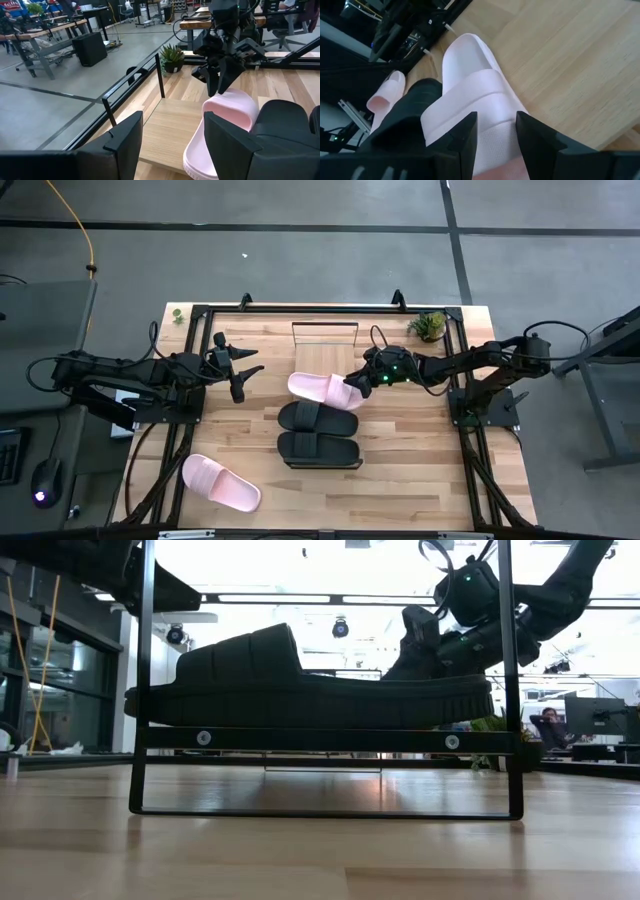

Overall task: Pick and place slides into the shelf
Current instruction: Put the top pink slipper on the shelf, then put the pink slipper on the shelf

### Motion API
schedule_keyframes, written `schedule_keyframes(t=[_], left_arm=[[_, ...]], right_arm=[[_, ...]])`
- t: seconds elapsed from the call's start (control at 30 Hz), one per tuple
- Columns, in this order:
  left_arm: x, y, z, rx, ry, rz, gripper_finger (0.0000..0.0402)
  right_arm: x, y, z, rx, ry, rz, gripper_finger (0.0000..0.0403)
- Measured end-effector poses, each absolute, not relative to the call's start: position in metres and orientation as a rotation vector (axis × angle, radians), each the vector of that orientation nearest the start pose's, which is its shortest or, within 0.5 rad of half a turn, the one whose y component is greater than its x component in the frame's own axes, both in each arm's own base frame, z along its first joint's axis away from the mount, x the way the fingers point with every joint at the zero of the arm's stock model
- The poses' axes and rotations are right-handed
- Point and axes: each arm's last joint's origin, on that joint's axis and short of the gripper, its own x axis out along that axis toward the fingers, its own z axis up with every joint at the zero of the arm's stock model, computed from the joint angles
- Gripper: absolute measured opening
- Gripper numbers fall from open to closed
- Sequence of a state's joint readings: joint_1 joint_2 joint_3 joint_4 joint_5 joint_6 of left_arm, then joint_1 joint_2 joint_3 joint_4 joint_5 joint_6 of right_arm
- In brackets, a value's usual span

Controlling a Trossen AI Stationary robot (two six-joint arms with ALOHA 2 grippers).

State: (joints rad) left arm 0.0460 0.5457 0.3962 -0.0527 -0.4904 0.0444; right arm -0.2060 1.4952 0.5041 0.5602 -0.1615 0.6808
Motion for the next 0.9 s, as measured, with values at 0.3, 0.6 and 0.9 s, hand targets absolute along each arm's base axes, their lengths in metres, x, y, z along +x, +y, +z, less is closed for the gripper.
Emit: schedule_keyframes(t=[0.3, 0.6, 0.9], left_arm=[[0.136, 0.02, 0.245, 0.088, 0.212, 0.53, 0.0193], [0.136, 0.02, 0.245, 0.088, 0.212, 0.53, 0.0193], [0.136, 0.02, 0.245, 0.044, 0.201, 0.526, 0.0193]], right_arm=[[0.266, -0.059, 0.155, 0.662, 0.373, -0.239, 0.0126], [0.268, -0.072, 0.17, 0.58, 0.222, -0.178, 0.0126], [0.27, -0.077, 0.187, 0.533, 0.049, -0.145, 0.0126]])
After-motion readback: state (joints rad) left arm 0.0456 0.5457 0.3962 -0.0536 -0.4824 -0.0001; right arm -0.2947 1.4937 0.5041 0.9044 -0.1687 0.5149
